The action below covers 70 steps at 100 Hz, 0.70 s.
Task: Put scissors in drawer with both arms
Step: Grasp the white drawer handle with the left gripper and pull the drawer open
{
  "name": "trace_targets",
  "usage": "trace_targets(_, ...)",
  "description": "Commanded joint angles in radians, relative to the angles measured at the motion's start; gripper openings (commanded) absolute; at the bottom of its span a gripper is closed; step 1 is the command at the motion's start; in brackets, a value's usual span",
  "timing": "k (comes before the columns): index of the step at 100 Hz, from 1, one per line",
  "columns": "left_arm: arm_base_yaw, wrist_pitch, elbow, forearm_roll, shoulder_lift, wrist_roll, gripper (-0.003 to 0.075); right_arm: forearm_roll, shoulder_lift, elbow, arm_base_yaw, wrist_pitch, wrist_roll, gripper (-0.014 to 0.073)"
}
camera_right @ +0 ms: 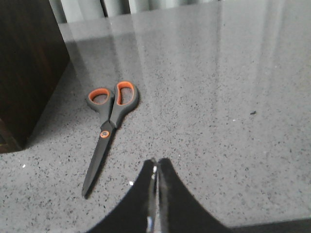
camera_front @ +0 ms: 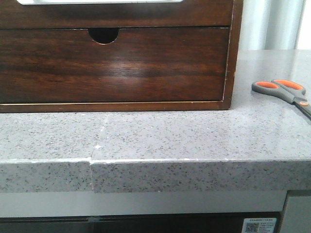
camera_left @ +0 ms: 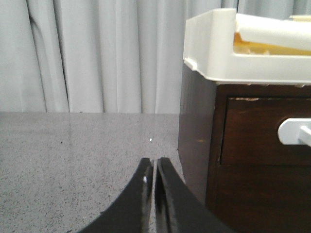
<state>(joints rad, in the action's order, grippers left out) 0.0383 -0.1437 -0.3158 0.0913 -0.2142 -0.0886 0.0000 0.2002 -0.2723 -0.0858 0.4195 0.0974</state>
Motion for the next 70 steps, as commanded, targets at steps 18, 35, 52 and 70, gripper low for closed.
trace_targets(18, -0.002, 0.2, -0.038, 0.002, -0.108, -0.001, 0.0353, 0.0, 0.025, -0.04, -0.005, -0.002, -0.007, -0.0061)
trace_targets(35, 0.009, 0.309, -0.038, -0.007, -0.176, -0.001, 0.0385, 0.0, 0.025, -0.04, -0.005, 0.015, -0.007, -0.0061)
trace_targets(52, 0.105, 0.348, -0.053, -0.223, -0.269, -0.001, 0.0385, 0.0, 0.025, -0.04, -0.005, 0.015, -0.007, -0.0061)
trace_targets(70, 0.255, 0.401, -0.099, -0.531, -0.38, -0.001, 0.0385, 0.0, 0.025, -0.04, -0.005, 0.015, -0.007, -0.0061)
